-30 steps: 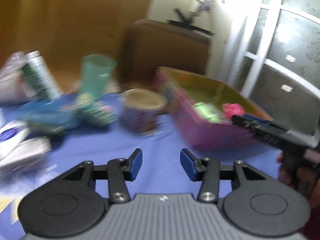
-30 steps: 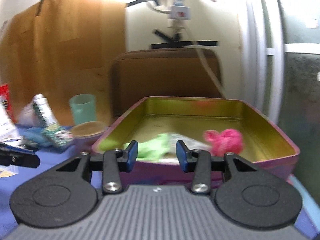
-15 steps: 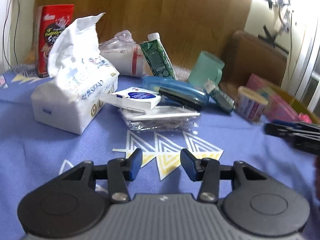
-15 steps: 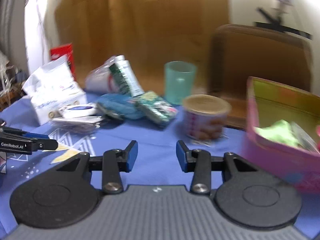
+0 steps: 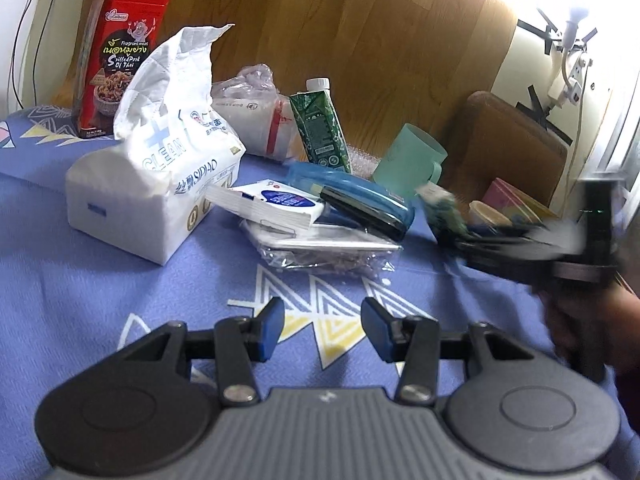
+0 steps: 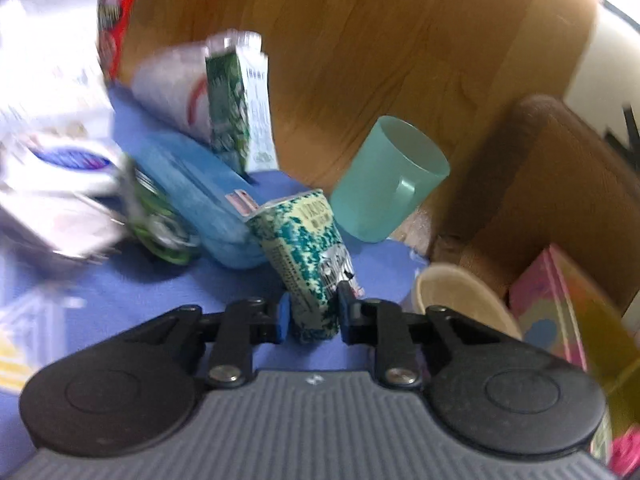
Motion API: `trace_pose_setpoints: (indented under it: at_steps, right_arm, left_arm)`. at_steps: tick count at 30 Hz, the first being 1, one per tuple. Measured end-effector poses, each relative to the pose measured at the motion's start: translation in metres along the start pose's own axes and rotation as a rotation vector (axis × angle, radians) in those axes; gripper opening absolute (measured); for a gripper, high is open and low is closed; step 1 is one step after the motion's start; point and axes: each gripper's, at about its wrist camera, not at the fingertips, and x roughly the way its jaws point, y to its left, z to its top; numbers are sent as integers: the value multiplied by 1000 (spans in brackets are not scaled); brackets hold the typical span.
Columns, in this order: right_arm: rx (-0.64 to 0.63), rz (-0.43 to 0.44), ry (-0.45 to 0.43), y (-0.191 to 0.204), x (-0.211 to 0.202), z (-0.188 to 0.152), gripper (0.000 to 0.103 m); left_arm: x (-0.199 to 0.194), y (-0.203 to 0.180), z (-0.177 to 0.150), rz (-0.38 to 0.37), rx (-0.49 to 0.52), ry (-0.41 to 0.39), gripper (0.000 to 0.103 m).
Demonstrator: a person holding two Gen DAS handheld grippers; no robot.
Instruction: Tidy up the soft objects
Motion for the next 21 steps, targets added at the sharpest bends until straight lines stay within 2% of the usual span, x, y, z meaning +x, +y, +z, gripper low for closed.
trace_pose_setpoints:
  at_steps: [1, 5, 6, 8, 10, 12, 14, 19, 21]
  right_arm:
    - [92, 70, 3, -8, -16, -4, 25]
    - [578, 554, 36, -49, -78, -39, 26]
    - [663, 645, 51, -57, -90, -54, 27]
    - [753, 712, 77, -68, -105, -79, 31]
    - [758, 642, 95, -77, -116, -98, 32]
    - [708, 465, 68, -82, -130, -107, 48]
    - [644, 374, 9, -82, -147, -112, 48]
    - [493, 385, -65, -67, -169, -112, 54]
    - [426, 376, -69, -61, -166, -110, 62]
  left_arm:
    - [-1, 1, 0, -10, -8, -2, 43]
    - [-4, 0, 1, -54, -17, 2, 44]
    - [-4, -4, 2, -73, -14, 9, 44]
    - [-2, -17, 2, -141, -24, 39, 44]
    - [2, -36, 2, -207, -19, 78, 44]
    - [8, -57, 2, -251, 6, 117, 44]
    - [12, -73, 3, -273, 30, 149, 44]
    - [22, -97, 1, -302, 22, 244, 44]
    - [25, -102, 0, -307, 15, 260, 45]
